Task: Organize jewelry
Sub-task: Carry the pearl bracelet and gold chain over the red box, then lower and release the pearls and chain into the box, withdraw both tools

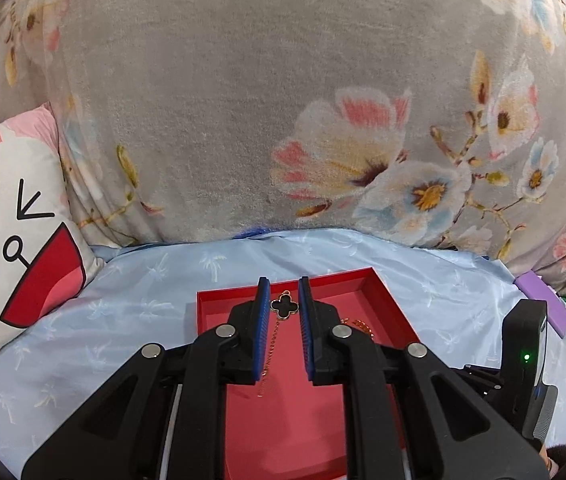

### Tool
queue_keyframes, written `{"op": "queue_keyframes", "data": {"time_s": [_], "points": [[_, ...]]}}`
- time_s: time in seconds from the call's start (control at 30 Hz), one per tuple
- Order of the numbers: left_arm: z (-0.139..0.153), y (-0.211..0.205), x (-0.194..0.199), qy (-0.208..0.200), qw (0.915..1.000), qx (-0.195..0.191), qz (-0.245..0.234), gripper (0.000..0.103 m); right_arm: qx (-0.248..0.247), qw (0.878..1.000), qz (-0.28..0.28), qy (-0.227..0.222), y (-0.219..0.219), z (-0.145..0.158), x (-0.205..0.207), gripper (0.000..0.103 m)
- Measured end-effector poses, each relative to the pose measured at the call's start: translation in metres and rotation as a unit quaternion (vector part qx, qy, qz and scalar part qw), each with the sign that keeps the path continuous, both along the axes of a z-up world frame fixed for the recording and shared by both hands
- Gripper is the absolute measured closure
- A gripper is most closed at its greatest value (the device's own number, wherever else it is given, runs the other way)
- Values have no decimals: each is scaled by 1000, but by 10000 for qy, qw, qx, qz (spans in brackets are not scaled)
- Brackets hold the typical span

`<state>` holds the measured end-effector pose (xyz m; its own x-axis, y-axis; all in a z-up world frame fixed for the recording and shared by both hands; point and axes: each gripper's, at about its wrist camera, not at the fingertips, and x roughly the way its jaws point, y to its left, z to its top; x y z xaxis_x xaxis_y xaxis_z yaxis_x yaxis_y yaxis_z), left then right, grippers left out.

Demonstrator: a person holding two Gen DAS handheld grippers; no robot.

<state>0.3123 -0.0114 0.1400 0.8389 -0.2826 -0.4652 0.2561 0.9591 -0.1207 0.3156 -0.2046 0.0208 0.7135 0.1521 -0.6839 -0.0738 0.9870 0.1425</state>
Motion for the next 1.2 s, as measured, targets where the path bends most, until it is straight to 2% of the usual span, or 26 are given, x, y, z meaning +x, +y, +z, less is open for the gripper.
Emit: {"op": "queue_keyframes", "data": {"time_s": [0.27, 0.5, 0.67, 1.13, 1.2], "points": [[-24, 3, 12, 155, 9995, 134, 239, 89, -32, 9999, 13, -127, 5, -3, 3, 86], [-52, 5, 4, 367, 9976, 441, 376, 89, -208, 9991, 33, -379, 11, 5, -14, 86], [-68, 7, -4, 506, 9966, 517, 395, 89, -258, 9986, 54, -455, 14, 7, -22, 86], [-83, 7, -29, 638, 9952, 647, 366, 89, -221, 9977, 78, -640, 8, 19, -64, 86], [-82, 7, -33, 634, 9952, 651, 366, 89, -232, 9974, 82, -671, 8, 21, -71, 83]]}}
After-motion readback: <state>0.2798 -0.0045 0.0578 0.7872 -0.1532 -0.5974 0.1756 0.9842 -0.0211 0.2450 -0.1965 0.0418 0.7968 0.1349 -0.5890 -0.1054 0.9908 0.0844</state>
